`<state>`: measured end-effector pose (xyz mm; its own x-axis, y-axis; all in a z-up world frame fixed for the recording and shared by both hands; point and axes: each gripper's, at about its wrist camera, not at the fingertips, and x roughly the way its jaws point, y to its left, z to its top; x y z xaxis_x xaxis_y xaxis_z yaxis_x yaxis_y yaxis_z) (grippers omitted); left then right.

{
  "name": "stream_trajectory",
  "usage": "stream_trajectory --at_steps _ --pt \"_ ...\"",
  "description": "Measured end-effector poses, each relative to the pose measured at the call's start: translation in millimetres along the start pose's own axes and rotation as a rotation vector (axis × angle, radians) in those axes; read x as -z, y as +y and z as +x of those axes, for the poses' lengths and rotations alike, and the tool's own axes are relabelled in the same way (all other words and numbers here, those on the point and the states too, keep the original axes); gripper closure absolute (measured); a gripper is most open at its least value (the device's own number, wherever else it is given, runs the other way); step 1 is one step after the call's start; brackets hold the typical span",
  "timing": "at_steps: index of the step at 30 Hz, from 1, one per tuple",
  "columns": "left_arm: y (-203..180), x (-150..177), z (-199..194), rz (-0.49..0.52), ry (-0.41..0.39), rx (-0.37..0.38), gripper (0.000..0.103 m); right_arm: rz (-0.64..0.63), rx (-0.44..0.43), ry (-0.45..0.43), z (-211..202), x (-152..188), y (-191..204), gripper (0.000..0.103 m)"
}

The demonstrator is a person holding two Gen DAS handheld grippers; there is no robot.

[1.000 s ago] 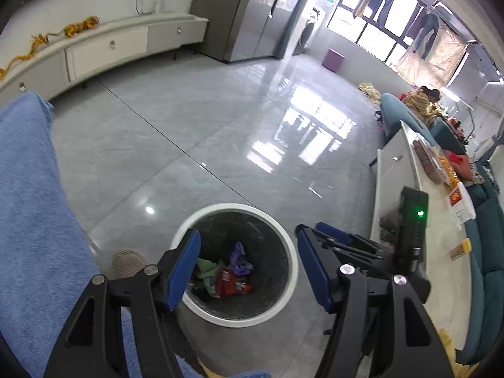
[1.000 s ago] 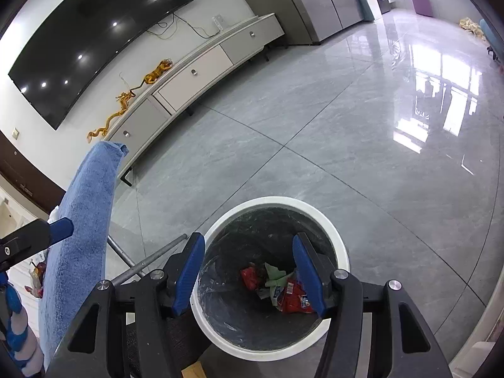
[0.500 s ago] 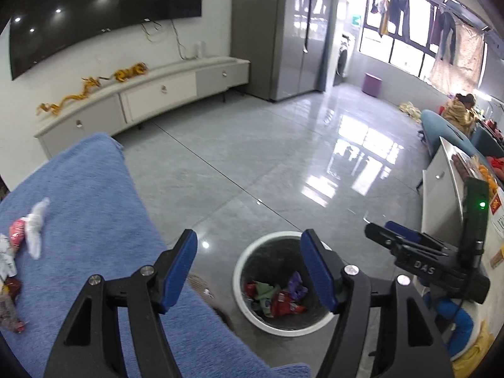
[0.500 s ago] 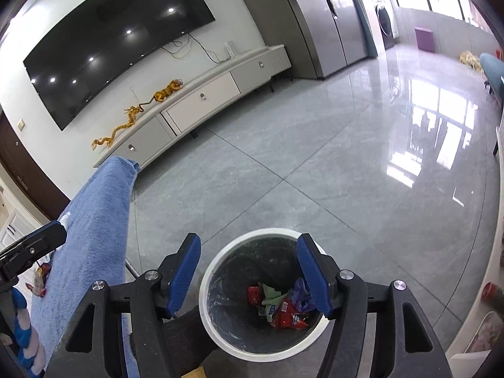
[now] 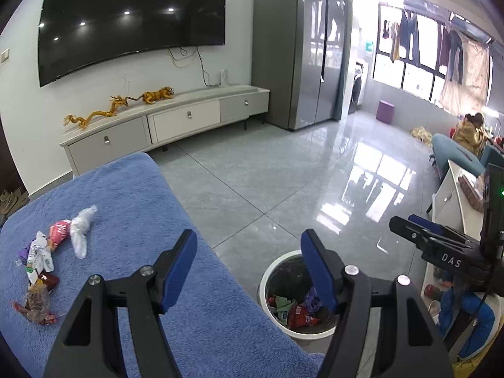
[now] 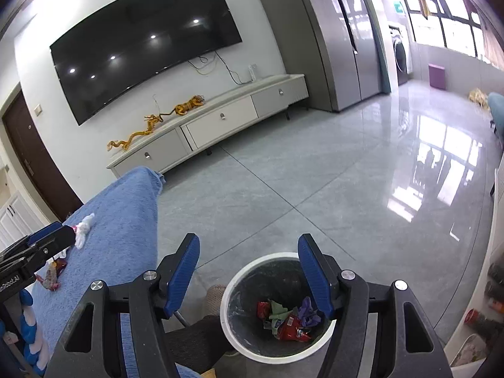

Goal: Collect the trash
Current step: 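Grasp the red wrapper with the left tool while the right tool grasps the clear plastic bag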

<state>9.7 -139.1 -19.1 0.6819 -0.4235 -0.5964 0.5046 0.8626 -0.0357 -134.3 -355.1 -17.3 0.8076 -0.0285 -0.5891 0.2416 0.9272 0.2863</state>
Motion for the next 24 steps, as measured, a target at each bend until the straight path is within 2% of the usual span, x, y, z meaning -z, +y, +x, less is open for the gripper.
stream_trajectory --at_steps 7,11,16,19,21,24 --pt "28 2 -30 -0.052 -0.055 0.001 0.036 -0.073 -0.011 -0.028 -16 -12 35 0.041" --pt "55 8 -51 -0.086 -0.092 -0.011 0.036 -0.125 -0.050 -0.032 -19 -19 66 0.041" --pt "110 25 -72 -0.151 -0.121 -0.074 0.036 -0.207 -0.118 -0.027 -12 -33 119 0.041" --pt "151 46 -82 -0.186 -0.129 -0.121 0.036 -0.262 -0.150 -0.016 -1 -38 150 0.041" --pt "176 63 -85 -0.190 -0.127 -0.137 0.036 -0.299 -0.170 -0.005 8 -40 170 0.041" --pt "205 86 -85 -0.197 -0.100 -0.120 0.037 -0.351 -0.201 0.023 23 -34 201 0.041"
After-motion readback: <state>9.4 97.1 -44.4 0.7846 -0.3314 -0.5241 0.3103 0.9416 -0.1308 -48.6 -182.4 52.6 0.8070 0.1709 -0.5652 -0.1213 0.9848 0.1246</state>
